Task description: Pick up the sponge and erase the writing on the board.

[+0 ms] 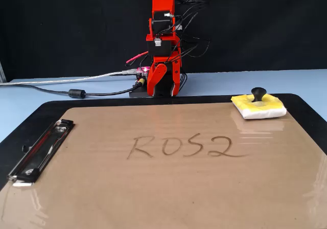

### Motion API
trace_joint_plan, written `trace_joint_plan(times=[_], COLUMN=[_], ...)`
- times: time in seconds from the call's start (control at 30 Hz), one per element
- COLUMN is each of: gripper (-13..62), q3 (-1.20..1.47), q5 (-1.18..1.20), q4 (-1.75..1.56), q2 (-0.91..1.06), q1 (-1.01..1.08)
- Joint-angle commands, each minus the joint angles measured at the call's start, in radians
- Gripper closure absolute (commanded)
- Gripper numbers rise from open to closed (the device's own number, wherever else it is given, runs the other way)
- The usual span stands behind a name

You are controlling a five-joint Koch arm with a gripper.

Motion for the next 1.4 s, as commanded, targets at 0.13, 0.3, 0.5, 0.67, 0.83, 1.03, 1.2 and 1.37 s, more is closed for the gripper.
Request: trace_joint_plan(times=[0.13, 0.3, 0.5, 0.67, 0.83, 1.03, 1.2, 1.37], gripper=[15.0, 15.1, 17.1, 17.2, 17.3, 17.8, 17.9, 19.6], q3=[-0.008, -0.008, -0.008, -0.049, -0.035, -0.028, -0.038, -0.049], q5=[-0.021, -0.02, 0.015, -0.012, -0.126, -0.129, -0.123, -0.124], q4=[0.014, 0.014, -0.265, -0.996, -1.618, -1.68, -1.733, -2.117], q2=[0.066, 0.066, 0.072, 0.071, 0.048, -0.014, -0.293, -0.597], q1=[-0.015, -0.014, -0.092, -0.641, -0.881, -0.948, -0.992, -1.005])
